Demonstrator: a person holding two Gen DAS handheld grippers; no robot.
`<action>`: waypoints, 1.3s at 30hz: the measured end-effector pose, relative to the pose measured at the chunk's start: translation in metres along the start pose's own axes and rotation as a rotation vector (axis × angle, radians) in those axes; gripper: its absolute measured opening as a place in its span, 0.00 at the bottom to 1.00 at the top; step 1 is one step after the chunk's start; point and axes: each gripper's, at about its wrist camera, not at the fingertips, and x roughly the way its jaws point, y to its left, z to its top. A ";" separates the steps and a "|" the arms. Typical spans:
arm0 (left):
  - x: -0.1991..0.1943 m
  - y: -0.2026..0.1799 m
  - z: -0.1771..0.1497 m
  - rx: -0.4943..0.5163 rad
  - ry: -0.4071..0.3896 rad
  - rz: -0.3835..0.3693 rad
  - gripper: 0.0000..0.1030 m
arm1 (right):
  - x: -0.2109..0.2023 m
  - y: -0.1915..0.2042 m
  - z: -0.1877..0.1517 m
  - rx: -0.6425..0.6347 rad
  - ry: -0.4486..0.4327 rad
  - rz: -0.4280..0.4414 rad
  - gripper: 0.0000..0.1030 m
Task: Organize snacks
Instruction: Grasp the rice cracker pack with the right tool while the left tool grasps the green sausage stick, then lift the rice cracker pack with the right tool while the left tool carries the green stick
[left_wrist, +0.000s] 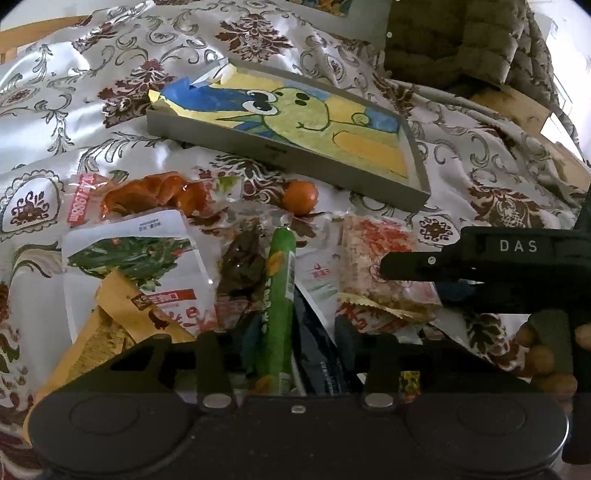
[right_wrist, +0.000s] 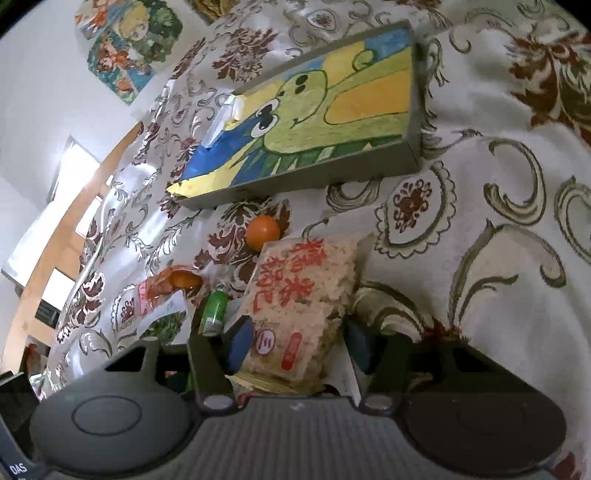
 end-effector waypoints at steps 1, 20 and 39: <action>0.000 0.001 0.000 -0.001 0.003 0.004 0.40 | 0.001 0.001 0.000 -0.011 -0.003 -0.001 0.61; 0.002 0.009 0.003 -0.103 0.029 -0.004 0.20 | -0.019 0.028 0.003 -0.147 -0.139 0.062 0.36; 0.001 0.005 0.003 -0.126 0.020 0.019 0.18 | 0.009 0.016 0.019 -0.128 -0.088 0.091 0.53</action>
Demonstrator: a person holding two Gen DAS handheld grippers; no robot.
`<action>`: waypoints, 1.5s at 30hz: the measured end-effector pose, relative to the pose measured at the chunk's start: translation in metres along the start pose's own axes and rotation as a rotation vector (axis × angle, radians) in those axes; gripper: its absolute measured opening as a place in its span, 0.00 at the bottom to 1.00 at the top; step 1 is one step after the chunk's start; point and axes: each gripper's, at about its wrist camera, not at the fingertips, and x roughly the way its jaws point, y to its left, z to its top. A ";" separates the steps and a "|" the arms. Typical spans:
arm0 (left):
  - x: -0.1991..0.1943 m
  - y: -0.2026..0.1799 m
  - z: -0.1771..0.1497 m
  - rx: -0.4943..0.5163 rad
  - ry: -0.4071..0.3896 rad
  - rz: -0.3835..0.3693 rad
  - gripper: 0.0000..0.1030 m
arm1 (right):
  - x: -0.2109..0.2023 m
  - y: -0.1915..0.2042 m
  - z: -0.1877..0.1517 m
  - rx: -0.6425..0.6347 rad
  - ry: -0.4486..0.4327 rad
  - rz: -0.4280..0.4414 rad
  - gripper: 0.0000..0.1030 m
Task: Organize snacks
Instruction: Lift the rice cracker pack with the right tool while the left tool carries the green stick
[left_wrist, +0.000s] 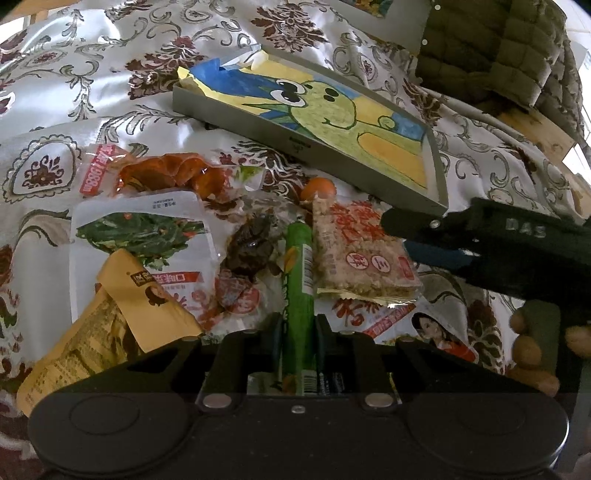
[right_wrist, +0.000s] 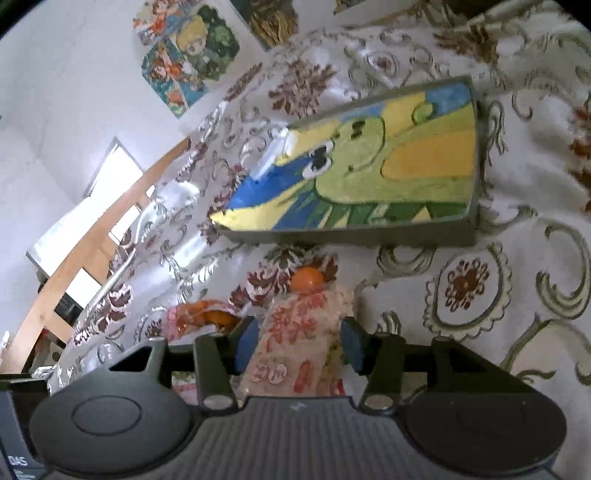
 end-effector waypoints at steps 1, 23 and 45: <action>0.000 -0.001 0.000 0.000 0.001 0.004 0.18 | 0.003 -0.003 0.001 0.011 0.007 -0.003 0.54; 0.002 0.008 0.002 -0.068 0.019 -0.016 0.18 | 0.021 0.002 0.023 -0.010 -0.008 0.173 0.60; -0.023 0.010 -0.003 -0.145 -0.054 0.022 0.18 | 0.026 0.008 0.019 -0.103 0.049 0.012 0.34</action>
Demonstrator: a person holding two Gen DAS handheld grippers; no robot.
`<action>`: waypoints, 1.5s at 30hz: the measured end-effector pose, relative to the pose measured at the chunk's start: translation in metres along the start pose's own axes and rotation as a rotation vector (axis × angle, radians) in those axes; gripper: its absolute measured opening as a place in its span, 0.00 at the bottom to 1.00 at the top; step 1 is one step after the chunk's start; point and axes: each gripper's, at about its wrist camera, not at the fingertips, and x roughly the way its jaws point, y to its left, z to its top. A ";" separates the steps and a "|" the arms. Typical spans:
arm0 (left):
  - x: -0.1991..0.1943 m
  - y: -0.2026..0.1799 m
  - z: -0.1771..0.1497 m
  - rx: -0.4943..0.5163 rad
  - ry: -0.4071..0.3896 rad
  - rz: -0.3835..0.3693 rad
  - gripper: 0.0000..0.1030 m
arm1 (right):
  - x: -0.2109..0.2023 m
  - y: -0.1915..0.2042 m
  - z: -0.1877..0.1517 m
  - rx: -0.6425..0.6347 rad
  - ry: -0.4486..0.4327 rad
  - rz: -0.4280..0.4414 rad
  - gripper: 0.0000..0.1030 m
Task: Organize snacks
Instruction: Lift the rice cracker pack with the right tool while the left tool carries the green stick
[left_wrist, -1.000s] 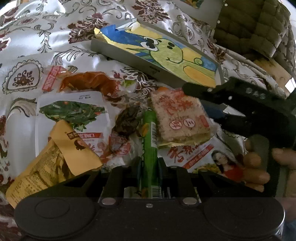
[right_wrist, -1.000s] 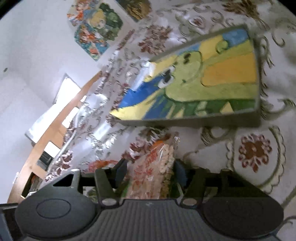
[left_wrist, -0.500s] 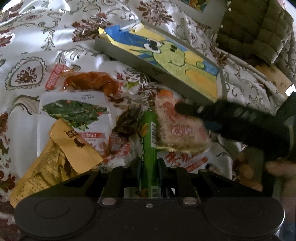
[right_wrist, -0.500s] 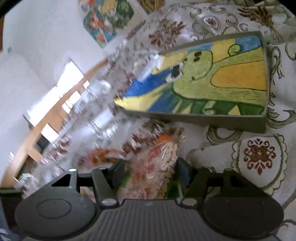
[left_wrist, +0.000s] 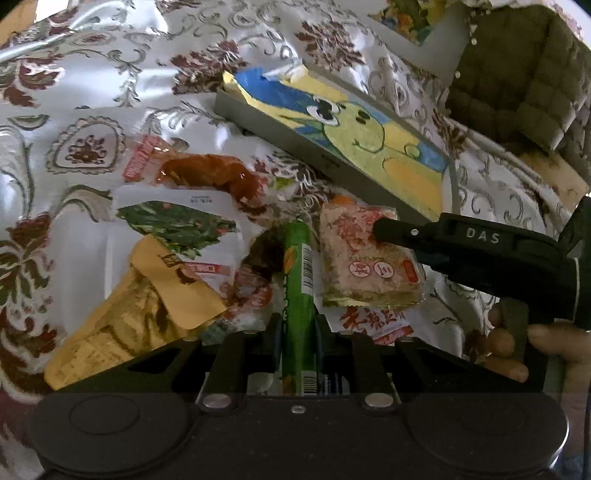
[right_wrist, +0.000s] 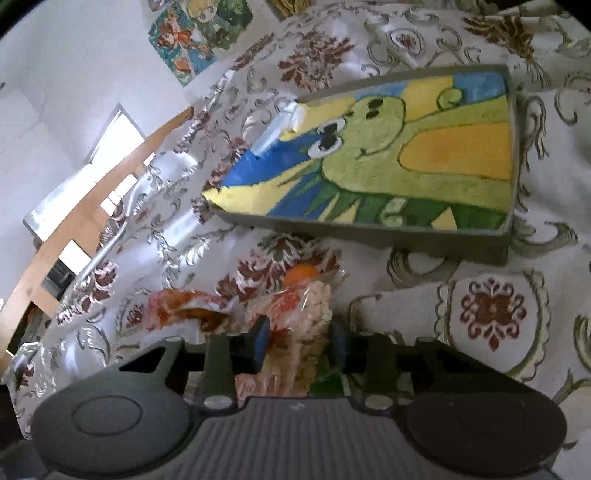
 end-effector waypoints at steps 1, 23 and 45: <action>-0.002 0.001 0.000 -0.007 -0.008 -0.003 0.18 | -0.002 0.001 0.001 -0.003 -0.005 0.006 0.32; 0.006 -0.001 0.007 0.016 -0.008 0.010 0.18 | 0.013 -0.005 -0.007 0.164 0.063 0.137 0.26; -0.012 -0.031 0.046 0.032 -0.109 -0.003 0.18 | -0.060 0.000 0.025 0.121 -0.247 0.096 0.17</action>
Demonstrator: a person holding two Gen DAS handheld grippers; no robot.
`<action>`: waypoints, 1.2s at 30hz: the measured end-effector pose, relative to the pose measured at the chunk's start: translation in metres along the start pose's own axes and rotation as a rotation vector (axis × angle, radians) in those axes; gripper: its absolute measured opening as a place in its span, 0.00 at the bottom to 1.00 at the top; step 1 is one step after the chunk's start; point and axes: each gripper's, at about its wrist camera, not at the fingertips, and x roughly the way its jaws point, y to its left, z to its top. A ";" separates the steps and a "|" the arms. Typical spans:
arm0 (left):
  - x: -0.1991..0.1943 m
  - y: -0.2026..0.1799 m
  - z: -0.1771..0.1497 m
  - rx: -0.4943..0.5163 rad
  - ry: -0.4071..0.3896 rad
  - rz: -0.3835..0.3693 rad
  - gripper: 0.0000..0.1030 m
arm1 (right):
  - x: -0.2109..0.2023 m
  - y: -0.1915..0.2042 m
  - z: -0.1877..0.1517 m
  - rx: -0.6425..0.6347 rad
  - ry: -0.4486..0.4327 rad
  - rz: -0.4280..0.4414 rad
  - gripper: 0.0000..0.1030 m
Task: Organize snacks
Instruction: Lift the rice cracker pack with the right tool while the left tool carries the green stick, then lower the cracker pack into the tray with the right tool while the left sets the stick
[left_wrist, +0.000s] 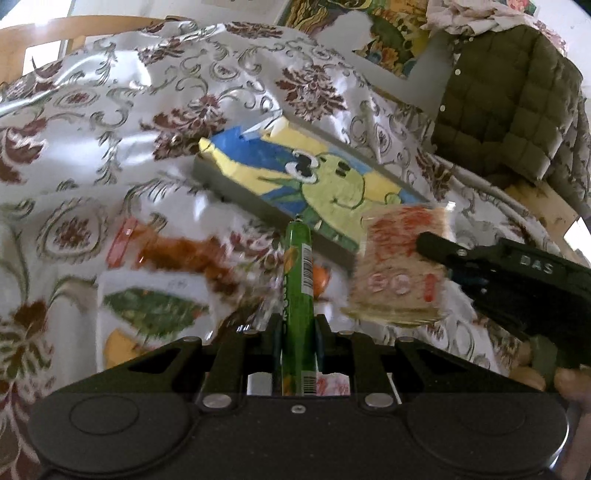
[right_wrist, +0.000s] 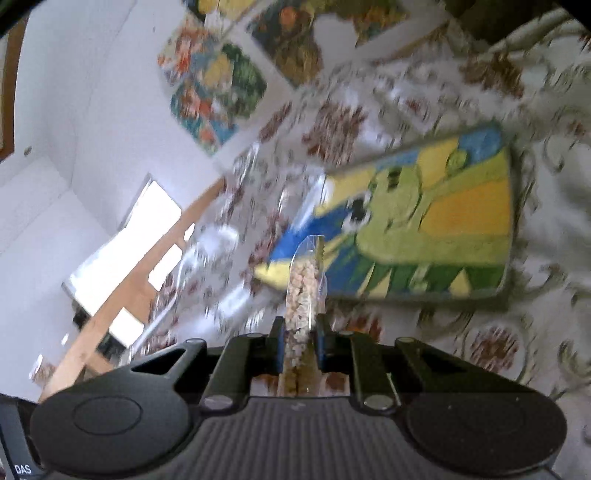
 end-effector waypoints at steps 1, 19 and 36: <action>0.003 -0.002 0.004 -0.004 -0.006 -0.004 0.18 | -0.002 -0.003 0.004 0.005 -0.031 -0.007 0.17; 0.117 -0.059 0.092 0.040 -0.066 -0.100 0.18 | 0.028 -0.080 0.040 0.120 -0.231 -0.122 0.17; 0.190 -0.076 0.098 0.107 -0.033 -0.070 0.18 | 0.055 -0.081 0.038 0.011 -0.154 -0.221 0.19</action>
